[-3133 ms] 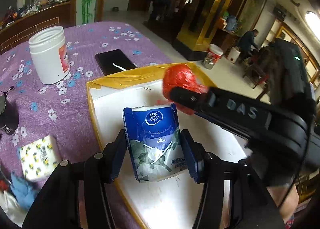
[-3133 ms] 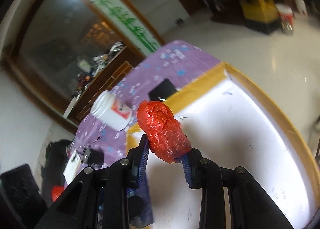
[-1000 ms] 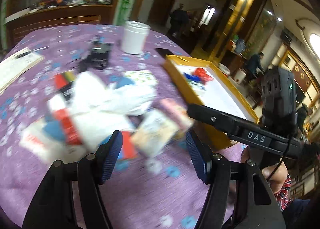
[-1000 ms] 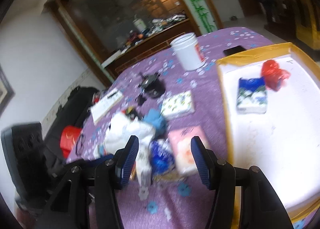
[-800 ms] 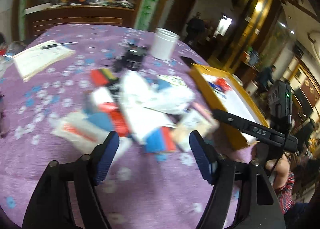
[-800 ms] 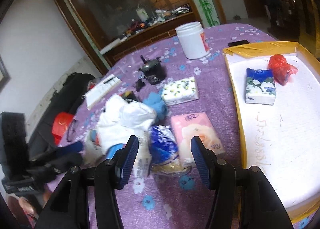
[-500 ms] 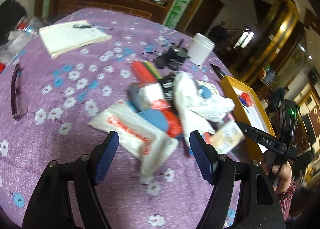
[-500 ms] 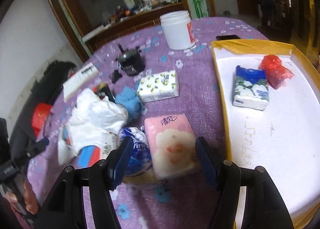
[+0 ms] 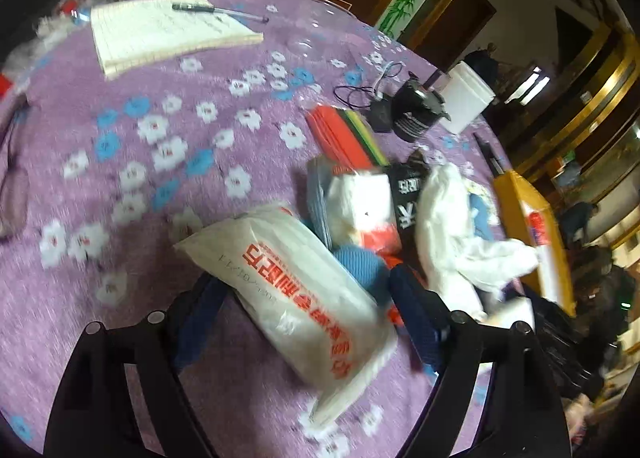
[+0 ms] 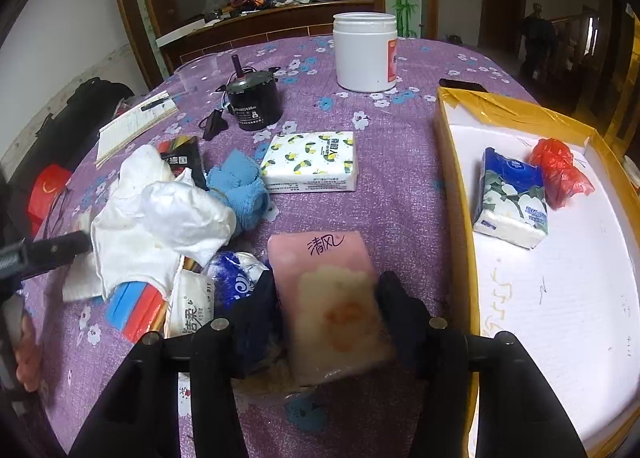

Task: Organize soft objects
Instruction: 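Grasp the white bag with red print with the left gripper while the right holds the pink pack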

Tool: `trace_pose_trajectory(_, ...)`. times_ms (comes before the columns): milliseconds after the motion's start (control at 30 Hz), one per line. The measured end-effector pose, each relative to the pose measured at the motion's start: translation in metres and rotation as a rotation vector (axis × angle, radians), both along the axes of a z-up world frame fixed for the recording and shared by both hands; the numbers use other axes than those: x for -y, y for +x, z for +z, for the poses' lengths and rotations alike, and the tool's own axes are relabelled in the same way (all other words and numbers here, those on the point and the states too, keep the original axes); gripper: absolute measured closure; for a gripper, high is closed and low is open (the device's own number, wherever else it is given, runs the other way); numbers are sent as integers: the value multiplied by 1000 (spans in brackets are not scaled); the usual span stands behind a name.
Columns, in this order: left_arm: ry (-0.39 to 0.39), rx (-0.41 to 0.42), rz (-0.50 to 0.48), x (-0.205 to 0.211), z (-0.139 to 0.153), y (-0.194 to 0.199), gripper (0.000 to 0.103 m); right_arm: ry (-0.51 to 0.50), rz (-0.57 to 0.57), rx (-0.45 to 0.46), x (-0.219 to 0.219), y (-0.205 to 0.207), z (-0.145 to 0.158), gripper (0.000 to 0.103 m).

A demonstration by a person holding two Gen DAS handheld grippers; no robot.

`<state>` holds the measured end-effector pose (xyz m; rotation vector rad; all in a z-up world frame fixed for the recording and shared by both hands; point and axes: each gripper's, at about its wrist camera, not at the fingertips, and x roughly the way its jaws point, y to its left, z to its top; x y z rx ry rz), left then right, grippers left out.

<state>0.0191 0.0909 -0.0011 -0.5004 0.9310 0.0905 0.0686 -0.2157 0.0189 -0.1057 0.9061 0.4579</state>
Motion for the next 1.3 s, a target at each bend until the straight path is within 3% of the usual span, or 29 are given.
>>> trace_pose_trajectory(67,33,9,-16,5,0,-1,20,7,14,3,-1,-4,1,52)
trace_pose_trajectory(133,54,18,-45,9,1,-6,33,35,39,-7,-2,-8,3,54)
trace_pose_trajectory(233,54,27,-98,12,3,-18,44,65,63,-21,-4,-15,4,55)
trace_pose_trajectory(533,118,33,-295,34,17,-73,48,153,180,-51,-1,-58,8,55)
trace_pose_trajectory(633,127,38,-283,35,15,-71,48,142,167,-33,3,-66,9,55)
trace_pose_trajectory(967,22,27,-138,18,1,-40,48,130,137,-24,3,-61,3,51)
trace_pose_trajectory(1133,13,76,-117,14,4,-48,54,126,135,-23,4,-60,0,49)
trace_pose_trajectory(1300,40,159,-134,17,27,-63,54,136,136,-20,7,-61,1,58)
